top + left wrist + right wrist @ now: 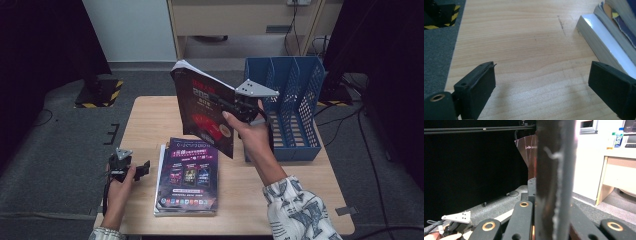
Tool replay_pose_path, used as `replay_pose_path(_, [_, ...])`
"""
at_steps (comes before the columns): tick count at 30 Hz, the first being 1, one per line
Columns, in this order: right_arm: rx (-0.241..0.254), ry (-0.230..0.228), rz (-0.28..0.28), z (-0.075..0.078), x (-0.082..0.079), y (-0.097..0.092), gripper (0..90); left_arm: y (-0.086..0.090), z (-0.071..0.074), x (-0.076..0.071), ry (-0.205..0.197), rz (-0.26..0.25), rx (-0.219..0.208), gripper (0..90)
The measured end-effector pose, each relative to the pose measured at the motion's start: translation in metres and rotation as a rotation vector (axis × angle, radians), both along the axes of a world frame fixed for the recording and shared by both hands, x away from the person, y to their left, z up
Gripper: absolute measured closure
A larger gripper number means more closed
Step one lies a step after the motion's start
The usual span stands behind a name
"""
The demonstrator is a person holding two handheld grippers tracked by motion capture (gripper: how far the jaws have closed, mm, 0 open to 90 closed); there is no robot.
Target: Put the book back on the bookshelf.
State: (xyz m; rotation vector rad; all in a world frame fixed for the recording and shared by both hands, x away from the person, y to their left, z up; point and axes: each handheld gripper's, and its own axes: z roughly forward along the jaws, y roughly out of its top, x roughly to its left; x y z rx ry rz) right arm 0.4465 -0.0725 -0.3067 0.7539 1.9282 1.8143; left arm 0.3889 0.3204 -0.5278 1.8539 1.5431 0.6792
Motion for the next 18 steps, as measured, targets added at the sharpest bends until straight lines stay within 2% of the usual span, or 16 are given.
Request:
replay_pose_path(11, [-0.001,-0.006,-0.011,0.0038,-0.0012,-0.0032,86.2,-0.0070,-0.0068,0.0026,0.042,-0.039,0.033,7.0])
replay_pose_path(18, [-0.007,-0.003,-0.012,0.0038,-0.0008,-0.0033,86.2,-0.0064,-0.0081,0.0024,0.044,-0.038,0.019,6.1])
